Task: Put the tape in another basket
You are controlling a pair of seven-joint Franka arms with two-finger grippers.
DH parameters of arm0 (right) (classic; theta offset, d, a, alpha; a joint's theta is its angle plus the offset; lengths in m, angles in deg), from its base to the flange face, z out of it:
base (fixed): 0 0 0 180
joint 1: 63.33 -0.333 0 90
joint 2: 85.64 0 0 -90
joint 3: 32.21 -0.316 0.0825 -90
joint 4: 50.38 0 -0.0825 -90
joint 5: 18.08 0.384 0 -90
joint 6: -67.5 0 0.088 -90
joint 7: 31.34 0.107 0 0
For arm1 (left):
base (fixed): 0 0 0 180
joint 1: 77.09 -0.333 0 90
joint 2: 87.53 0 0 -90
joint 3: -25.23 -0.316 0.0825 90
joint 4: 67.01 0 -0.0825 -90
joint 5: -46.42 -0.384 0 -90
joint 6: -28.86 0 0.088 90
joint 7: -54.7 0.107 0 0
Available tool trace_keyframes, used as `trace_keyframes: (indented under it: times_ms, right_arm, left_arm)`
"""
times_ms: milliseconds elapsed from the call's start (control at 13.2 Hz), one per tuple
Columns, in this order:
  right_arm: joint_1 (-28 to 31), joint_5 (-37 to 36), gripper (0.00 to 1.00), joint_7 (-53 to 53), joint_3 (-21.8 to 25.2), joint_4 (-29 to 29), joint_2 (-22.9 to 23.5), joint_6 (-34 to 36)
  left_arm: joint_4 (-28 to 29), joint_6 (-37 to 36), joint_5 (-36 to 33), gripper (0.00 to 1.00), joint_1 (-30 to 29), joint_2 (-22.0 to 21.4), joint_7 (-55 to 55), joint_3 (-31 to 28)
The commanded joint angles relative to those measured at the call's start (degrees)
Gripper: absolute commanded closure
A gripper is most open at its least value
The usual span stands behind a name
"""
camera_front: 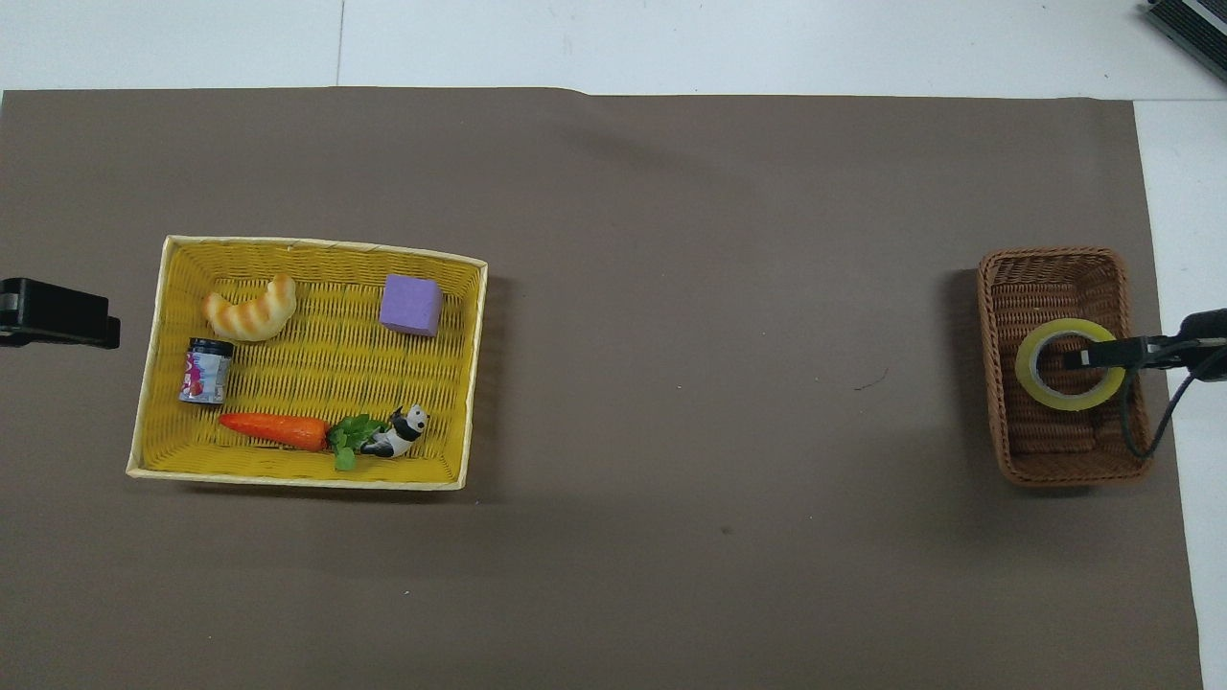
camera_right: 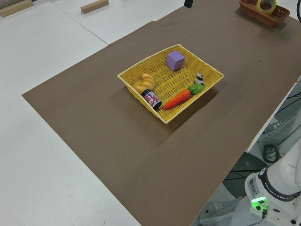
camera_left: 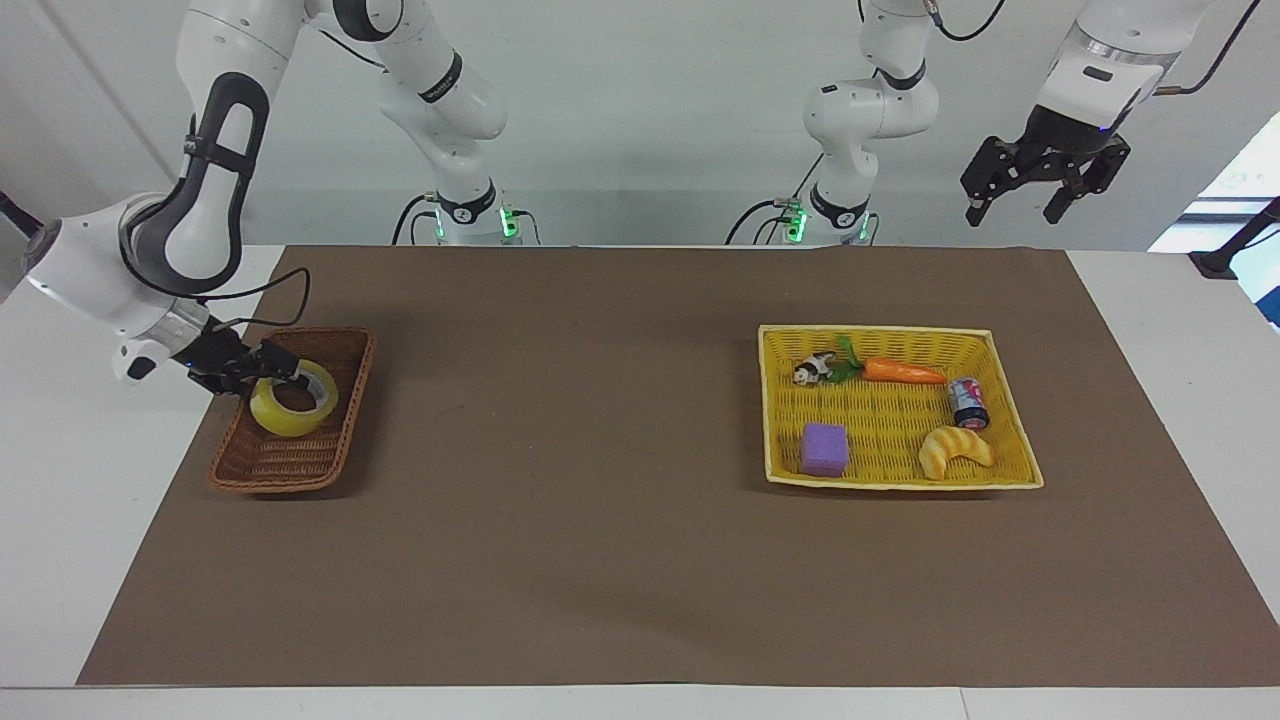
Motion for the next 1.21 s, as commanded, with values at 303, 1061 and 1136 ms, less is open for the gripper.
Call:
trace_keyframes:
  times_ms: [303,1061,1136]
  right_arm:
    - [-7.5,-10.4,0.00,1.8,-0.9,7.3,-2.0,-1.8]
    - [-15.9,-20.9,0.00,26.5,-1.2,8.3,-13.1,4.5]
    - [-15.9,-20.7,0.00,27.9,-1.2,8.3,-14.7,6.9]
  left_arm:
    - [-0.1,-1.2,1.0,0.00,-1.1,-0.7,0.8,0.4]
    - [-0.1,-1.2,1.0,0.00,-1.1,-0.7,0.8,0.4]
    - [-0.1,-1.2,1.0,0.00,-1.1,-0.7,0.8,0.4]
